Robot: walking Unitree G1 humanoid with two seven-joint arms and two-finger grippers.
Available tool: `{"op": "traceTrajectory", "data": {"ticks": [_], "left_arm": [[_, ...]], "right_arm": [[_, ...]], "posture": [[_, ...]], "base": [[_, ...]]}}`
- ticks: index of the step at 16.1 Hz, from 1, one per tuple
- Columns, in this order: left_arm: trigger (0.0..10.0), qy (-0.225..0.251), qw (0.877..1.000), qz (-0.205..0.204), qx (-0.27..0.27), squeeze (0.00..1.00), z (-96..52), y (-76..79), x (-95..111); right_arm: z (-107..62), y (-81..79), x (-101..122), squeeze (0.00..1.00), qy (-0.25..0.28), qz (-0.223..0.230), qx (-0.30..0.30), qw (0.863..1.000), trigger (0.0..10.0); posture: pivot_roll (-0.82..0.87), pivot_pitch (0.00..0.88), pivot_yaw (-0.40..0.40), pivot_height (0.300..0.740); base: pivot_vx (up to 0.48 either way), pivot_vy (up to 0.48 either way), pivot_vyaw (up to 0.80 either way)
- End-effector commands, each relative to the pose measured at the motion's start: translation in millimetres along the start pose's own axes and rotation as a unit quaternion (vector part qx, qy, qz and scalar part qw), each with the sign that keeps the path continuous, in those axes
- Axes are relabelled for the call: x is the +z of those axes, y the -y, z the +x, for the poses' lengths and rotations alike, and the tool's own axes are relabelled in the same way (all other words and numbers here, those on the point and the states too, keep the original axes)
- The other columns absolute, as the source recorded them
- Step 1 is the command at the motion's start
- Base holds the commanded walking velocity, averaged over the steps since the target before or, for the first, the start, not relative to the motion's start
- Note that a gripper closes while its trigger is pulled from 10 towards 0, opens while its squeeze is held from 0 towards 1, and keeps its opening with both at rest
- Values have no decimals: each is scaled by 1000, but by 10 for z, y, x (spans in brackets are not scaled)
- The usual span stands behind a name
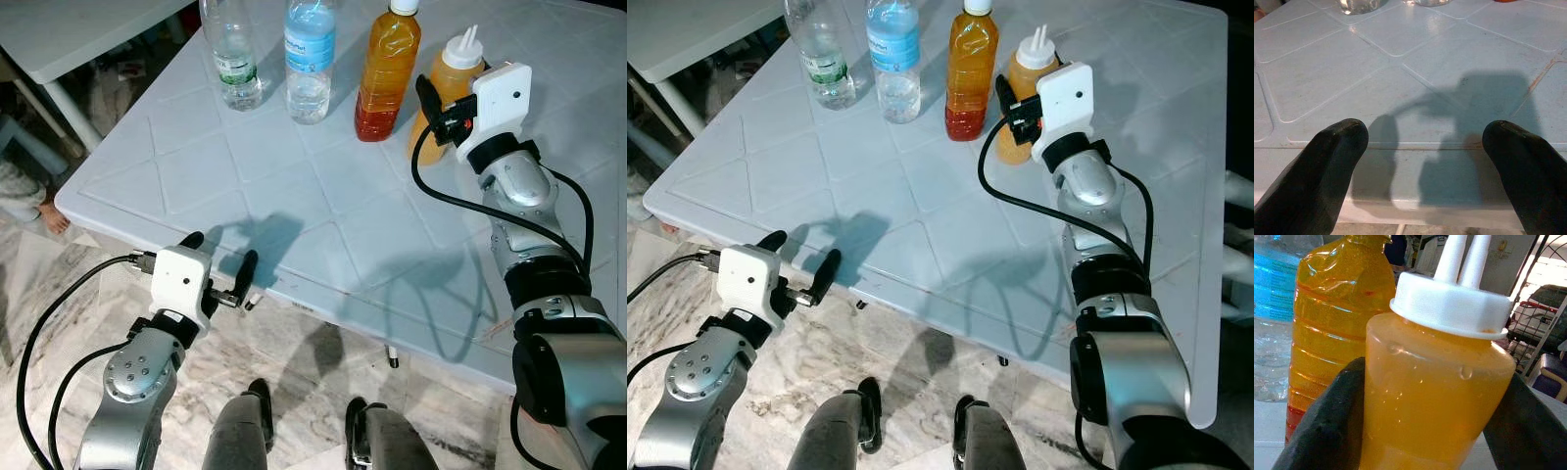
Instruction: Restocking fridge
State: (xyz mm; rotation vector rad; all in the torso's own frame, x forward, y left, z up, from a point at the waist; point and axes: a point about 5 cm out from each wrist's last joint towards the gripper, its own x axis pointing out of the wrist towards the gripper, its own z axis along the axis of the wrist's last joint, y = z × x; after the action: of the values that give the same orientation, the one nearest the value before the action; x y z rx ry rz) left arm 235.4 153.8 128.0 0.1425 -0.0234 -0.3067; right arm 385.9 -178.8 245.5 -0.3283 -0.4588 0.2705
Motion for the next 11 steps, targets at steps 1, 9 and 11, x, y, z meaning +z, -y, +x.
{"op": "traceTrajectory", "data": {"ticks": [1, 9, 11], "left_arm": [[10000, -15, 1000, 1, 0, 0, 1, 9, -52], [10000, -33, 999, -15, 37, 0, 172, 1, -142], [10000, -39, 998, -24, 34, 0, 160, 76, -200]], "right_arm": [[13, -98, 22, 0, 3, -11, 22, 1000, 10000], [-272, -533, 19, 0, 7, 31, 49, 998, 10000], [-437, -638, -10, 0, 4, 42, 50, 998, 8431]], "posture": [[162, 267, 45, 740], [133, 174, 21, 740], [120, 168, 12, 740]], "base": [[0, 0, 0], [0, 0, 0], [0, 0, 0]]}}
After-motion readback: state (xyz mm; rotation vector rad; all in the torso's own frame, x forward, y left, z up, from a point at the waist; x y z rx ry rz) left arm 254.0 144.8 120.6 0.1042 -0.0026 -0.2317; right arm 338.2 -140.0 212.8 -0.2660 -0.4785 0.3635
